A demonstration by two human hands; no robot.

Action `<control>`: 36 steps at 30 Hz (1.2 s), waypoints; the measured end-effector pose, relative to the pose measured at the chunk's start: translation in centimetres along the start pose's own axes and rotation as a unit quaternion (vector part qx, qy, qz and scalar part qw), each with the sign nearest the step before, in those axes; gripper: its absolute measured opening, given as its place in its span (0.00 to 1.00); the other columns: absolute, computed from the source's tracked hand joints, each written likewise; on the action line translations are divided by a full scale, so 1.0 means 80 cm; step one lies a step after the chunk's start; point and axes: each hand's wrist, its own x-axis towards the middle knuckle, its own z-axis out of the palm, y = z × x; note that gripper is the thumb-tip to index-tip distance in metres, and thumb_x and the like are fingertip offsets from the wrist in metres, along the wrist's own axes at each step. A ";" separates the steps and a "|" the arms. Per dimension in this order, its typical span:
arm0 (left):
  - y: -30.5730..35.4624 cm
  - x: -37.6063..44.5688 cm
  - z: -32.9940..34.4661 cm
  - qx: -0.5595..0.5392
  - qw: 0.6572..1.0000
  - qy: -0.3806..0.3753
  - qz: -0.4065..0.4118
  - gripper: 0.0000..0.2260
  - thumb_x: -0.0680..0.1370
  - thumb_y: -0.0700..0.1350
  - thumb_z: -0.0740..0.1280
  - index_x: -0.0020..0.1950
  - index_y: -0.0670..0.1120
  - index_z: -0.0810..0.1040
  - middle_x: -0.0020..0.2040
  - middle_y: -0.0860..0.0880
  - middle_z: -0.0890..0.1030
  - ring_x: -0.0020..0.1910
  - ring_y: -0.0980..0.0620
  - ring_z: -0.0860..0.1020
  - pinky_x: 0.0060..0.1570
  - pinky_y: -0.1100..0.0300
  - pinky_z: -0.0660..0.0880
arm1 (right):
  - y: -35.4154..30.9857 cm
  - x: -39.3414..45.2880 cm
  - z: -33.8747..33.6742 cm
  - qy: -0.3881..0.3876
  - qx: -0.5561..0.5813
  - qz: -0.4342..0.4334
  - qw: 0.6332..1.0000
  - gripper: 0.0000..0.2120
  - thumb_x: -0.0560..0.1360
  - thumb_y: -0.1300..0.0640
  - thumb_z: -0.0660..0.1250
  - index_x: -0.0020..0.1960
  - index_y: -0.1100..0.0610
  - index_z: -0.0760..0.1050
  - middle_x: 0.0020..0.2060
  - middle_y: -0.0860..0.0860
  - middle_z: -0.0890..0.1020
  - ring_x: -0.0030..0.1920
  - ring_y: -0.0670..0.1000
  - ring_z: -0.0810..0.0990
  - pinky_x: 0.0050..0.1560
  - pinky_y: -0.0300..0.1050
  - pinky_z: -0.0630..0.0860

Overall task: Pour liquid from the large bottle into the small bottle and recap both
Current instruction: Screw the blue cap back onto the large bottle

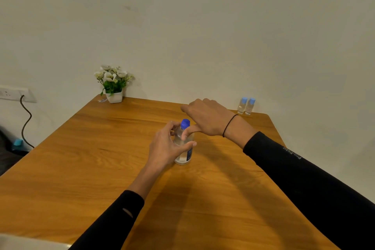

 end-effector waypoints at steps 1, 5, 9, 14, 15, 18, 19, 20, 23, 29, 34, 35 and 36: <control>0.000 0.000 0.000 0.000 1.000 0.000 -0.003 0.33 0.66 0.65 0.82 0.65 0.55 0.77 0.59 0.57 0.83 0.58 0.54 0.81 0.55 0.47 0.84 | 0.002 -0.002 -0.001 -0.007 0.027 -0.012 1.000 0.28 0.76 0.32 0.68 0.62 0.53 0.71 0.48 0.53 0.79 0.43 0.57 0.78 0.39 0.50 0.73; 0.001 0.001 0.002 0.005 1.000 -0.001 -0.008 0.33 0.66 0.65 0.82 0.66 0.55 0.77 0.61 0.57 0.83 0.59 0.53 0.81 0.56 0.47 0.84 | 0.002 -0.005 0.004 -0.013 0.099 -0.046 0.994 0.04 0.83 0.58 0.66 0.58 0.53 0.73 0.47 0.54 0.81 0.43 0.54 0.80 0.33 0.42 0.63; 0.001 -0.001 0.000 0.003 1.000 0.001 0.000 0.33 0.67 0.64 0.82 0.66 0.54 0.78 0.59 0.57 0.83 0.58 0.54 0.81 0.54 0.47 0.84 | 0.000 0.002 0.003 -0.008 0.046 0.008 0.999 0.20 0.78 0.37 0.69 0.54 0.52 0.70 0.37 0.49 0.70 0.35 0.51 0.70 0.32 0.45 0.61; 0.002 0.000 0.000 0.007 1.000 0.000 -0.002 0.32 0.67 0.64 0.83 0.65 0.54 0.77 0.60 0.56 0.83 0.59 0.53 0.81 0.55 0.50 0.83 | 0.000 -0.003 0.007 -0.022 0.122 -0.052 0.991 0.10 0.82 0.59 0.67 0.61 0.50 0.71 0.47 0.53 0.81 0.43 0.53 0.81 0.34 0.42 0.67; 0.002 0.000 0.001 0.008 1.000 0.001 -0.002 0.32 0.67 0.64 0.83 0.65 0.54 0.77 0.60 0.57 0.83 0.59 0.53 0.81 0.55 0.51 0.83 | -0.001 -0.004 0.009 -0.024 0.102 -0.054 0.993 0.07 0.82 0.60 0.66 0.57 0.51 0.71 0.46 0.52 0.80 0.42 0.53 0.80 0.33 0.41 0.65; 0.001 -0.001 0.001 0.005 1.000 0.002 -0.001 0.31 0.67 0.64 0.82 0.64 0.55 0.77 0.58 0.57 0.82 0.58 0.53 0.81 0.54 0.49 0.84 | -0.002 -0.002 0.002 -0.022 0.046 -0.012 0.999 0.18 0.80 0.39 0.67 0.53 0.53 0.69 0.38 0.49 0.72 0.37 0.55 0.74 0.32 0.44 0.62; 0.001 -0.001 0.001 0.005 1.000 0.002 0.000 0.32 0.67 0.64 0.82 0.65 0.54 0.77 0.58 0.57 0.83 0.58 0.53 0.81 0.54 0.48 0.84 | 0.000 -0.002 0.001 -0.025 0.029 0.000 0.999 0.24 0.77 0.33 0.66 0.56 0.53 0.69 0.40 0.50 0.73 0.38 0.56 0.74 0.34 0.46 0.66; 0.002 -0.001 0.001 0.004 1.000 0.002 0.000 0.32 0.66 0.64 0.82 0.65 0.54 0.77 0.58 0.57 0.83 0.58 0.53 0.81 0.54 0.47 0.84 | 0.001 -0.004 -0.001 -0.029 0.025 0.005 0.999 0.29 0.76 0.31 0.66 0.61 0.54 0.70 0.44 0.52 0.76 0.41 0.57 0.76 0.37 0.48 0.72; 0.000 -0.002 0.002 0.001 1.000 0.001 -0.007 0.32 0.66 0.63 0.83 0.65 0.54 0.77 0.60 0.57 0.83 0.59 0.52 0.81 0.56 0.47 0.84 | -0.001 -0.008 0.000 -0.028 0.103 -0.030 0.994 0.16 0.82 0.48 0.68 0.66 0.53 0.71 0.52 0.55 0.81 0.47 0.57 0.80 0.39 0.47 0.72; 0.001 -0.004 0.006 0.001 1.000 0.007 0.002 0.33 0.68 0.62 0.83 0.68 0.53 0.77 0.61 0.55 0.84 0.60 0.53 0.81 0.55 0.47 0.84 | -0.004 0.001 0.008 -0.010 0.052 0.009 0.999 0.18 0.79 0.40 0.70 0.50 0.53 0.70 0.36 0.48 0.68 0.34 0.50 0.70 0.31 0.44 0.60; -0.028 -0.021 0.013 0.001 1.000 -0.016 -0.018 0.37 0.69 0.62 0.82 0.73 0.53 0.74 0.65 0.55 0.83 0.64 0.53 0.81 0.59 0.46 0.83 | 0.004 -0.017 0.022 0.047 0.152 0.053 0.986 0.38 0.68 0.30 0.74 0.67 0.54 0.68 0.36 0.43 0.70 0.38 0.51 0.74 0.32 0.43 0.64; -0.034 -0.023 0.014 -0.007 1.000 -0.019 -0.023 0.37 0.69 0.62 0.82 0.73 0.54 0.74 0.66 0.54 0.83 0.64 0.53 0.81 0.59 0.45 0.83 | 0.004 -0.024 0.026 0.060 0.190 0.066 0.978 0.40 0.68 0.30 0.75 0.68 0.53 0.68 0.36 0.42 0.71 0.37 0.47 0.74 0.33 0.41 0.64; -0.038 -0.024 0.015 -0.008 0.999 -0.020 -0.024 0.37 0.68 0.62 0.82 0.73 0.55 0.74 0.67 0.55 0.83 0.64 0.54 0.81 0.59 0.45 0.83 | 0.003 -0.030 0.031 0.067 0.231 0.081 0.967 0.40 0.68 0.31 0.76 0.69 0.52 0.68 0.35 0.42 0.75 0.35 0.44 0.75 0.33 0.40 0.66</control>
